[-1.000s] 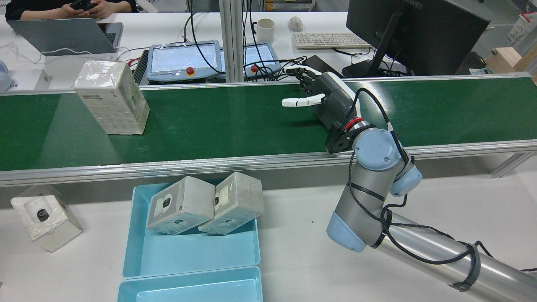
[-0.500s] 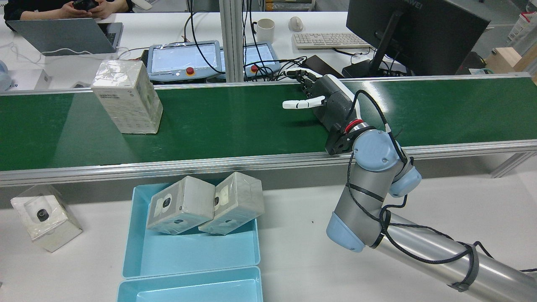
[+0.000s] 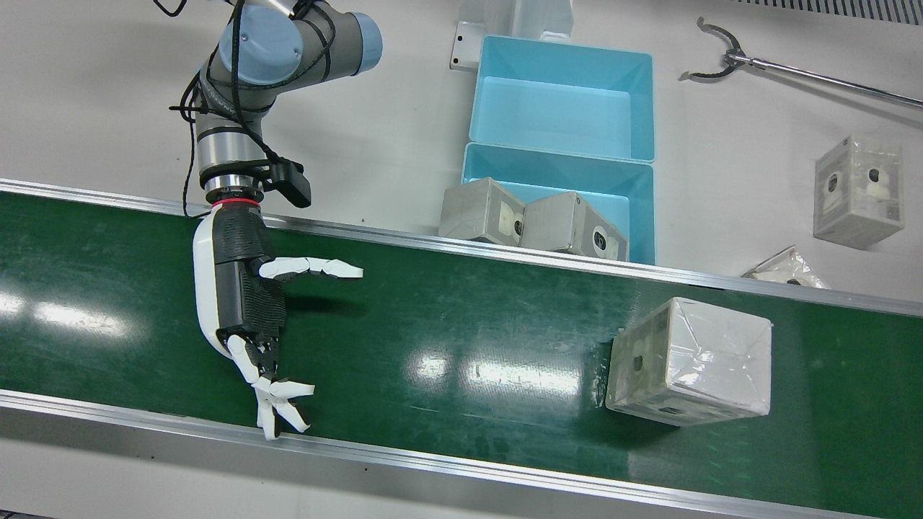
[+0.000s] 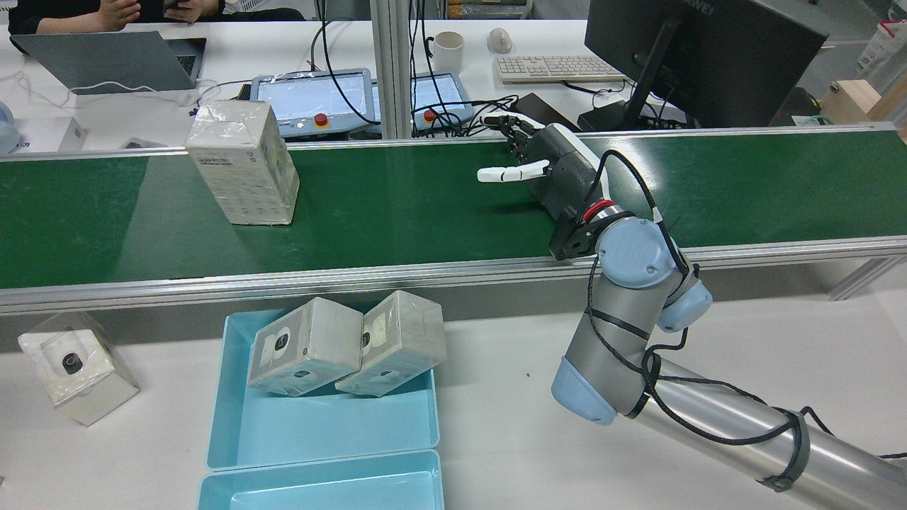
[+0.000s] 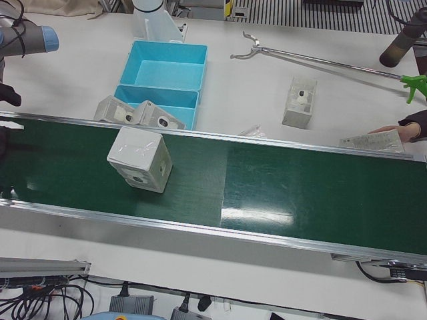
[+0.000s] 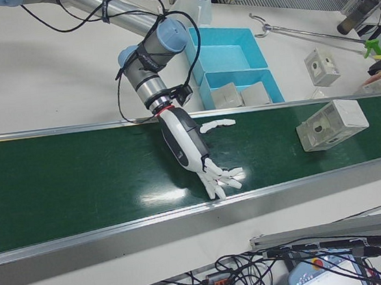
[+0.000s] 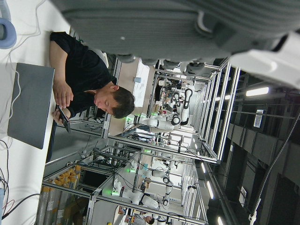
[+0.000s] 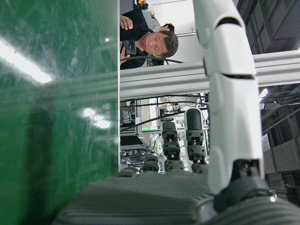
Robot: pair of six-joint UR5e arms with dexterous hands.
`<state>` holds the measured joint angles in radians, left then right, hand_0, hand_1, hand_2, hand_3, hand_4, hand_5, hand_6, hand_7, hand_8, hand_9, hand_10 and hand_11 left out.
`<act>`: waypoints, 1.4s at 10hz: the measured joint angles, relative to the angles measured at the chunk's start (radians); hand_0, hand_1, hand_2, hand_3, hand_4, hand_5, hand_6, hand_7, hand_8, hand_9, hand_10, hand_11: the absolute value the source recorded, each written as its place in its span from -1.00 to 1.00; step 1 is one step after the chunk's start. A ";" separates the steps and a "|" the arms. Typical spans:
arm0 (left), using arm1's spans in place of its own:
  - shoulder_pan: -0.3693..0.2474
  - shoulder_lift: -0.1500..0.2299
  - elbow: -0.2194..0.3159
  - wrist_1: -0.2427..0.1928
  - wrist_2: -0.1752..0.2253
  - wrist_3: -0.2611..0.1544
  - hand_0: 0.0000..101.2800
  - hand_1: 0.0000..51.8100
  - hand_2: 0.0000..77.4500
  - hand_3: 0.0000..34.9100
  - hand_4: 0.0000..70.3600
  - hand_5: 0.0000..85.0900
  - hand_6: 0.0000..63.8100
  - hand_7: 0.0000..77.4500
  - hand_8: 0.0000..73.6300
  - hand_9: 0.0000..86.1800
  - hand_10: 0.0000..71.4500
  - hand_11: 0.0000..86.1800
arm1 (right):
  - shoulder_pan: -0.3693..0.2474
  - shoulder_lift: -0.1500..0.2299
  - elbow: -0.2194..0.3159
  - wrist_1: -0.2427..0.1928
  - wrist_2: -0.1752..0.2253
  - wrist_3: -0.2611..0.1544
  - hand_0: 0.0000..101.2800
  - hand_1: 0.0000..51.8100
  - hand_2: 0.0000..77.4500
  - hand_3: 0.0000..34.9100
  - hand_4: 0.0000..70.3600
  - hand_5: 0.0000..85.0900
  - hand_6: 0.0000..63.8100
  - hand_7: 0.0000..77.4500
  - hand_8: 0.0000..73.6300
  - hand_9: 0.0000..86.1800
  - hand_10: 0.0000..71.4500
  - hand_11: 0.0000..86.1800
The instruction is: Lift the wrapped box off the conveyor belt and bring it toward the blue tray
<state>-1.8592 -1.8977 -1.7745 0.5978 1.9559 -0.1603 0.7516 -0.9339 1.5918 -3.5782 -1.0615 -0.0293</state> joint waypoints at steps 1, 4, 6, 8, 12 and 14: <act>0.000 0.000 0.000 0.000 0.000 0.000 -1.00 -1.00 -0.97 -1.00 -1.00 -0.97 -0.98 -1.00 -0.99 -0.99 -0.98 -0.99 | 0.000 0.001 0.004 0.012 0.000 0.000 -0.02 -0.33 -0.61 -1.00 -0.57 -0.26 -0.74 -0.75 -0.94 -0.86 -1.00 -0.99; 0.000 0.000 0.000 0.000 0.000 0.000 -1.00 -1.00 -0.99 -1.00 -1.00 -0.97 -0.98 -0.99 -0.99 -1.00 -0.98 -0.99 | -0.004 0.008 0.017 0.033 -0.003 -0.005 -0.03 -0.41 -0.77 -1.00 -0.63 -0.28 -0.78 -0.77 -0.96 -0.92 -1.00 -0.99; 0.000 0.000 0.000 0.000 0.000 0.000 -1.00 -1.00 -0.97 -1.00 -1.00 -0.97 -0.98 -1.00 -0.99 -1.00 -0.98 -0.99 | -0.013 0.013 0.017 0.040 -0.006 -0.012 -0.04 -0.37 -0.73 -1.00 -0.64 -0.32 -0.78 -0.83 -0.96 -0.92 -1.00 -0.99; 0.000 0.000 0.000 0.000 0.000 0.000 -1.00 -1.00 -0.97 -1.00 -1.00 -0.97 -0.98 -1.00 -0.99 -1.00 -0.98 -0.99 | -0.018 0.014 0.018 0.054 -0.007 -0.016 -0.04 -0.37 -0.72 -1.00 -0.67 -0.33 -0.78 -0.83 -0.96 -0.92 -1.00 -0.99; 0.000 0.000 0.000 0.000 0.000 0.000 -1.00 -1.00 -0.97 -1.00 -1.00 -0.97 -0.98 -1.00 -0.99 -1.00 -0.98 -0.99 | -0.021 0.015 0.017 0.060 -0.009 -0.025 -0.02 -0.28 -0.68 -1.00 -0.72 -0.33 -0.85 -0.79 -0.96 -0.92 -1.00 -0.99; 0.000 0.000 0.000 0.000 0.000 0.000 -1.00 -1.00 -0.97 -1.00 -1.00 -0.97 -0.98 -1.00 -0.99 -1.00 -1.00 -0.99 | -0.021 0.015 0.017 0.060 -0.010 -0.027 -0.02 -0.31 -0.68 -1.00 -0.72 -0.37 -0.83 -0.85 -1.00 -0.92 -1.00 -0.99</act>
<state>-1.8591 -1.8977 -1.7745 0.5978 1.9559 -0.1603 0.7303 -0.9189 1.6092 -3.5181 -1.0715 -0.0562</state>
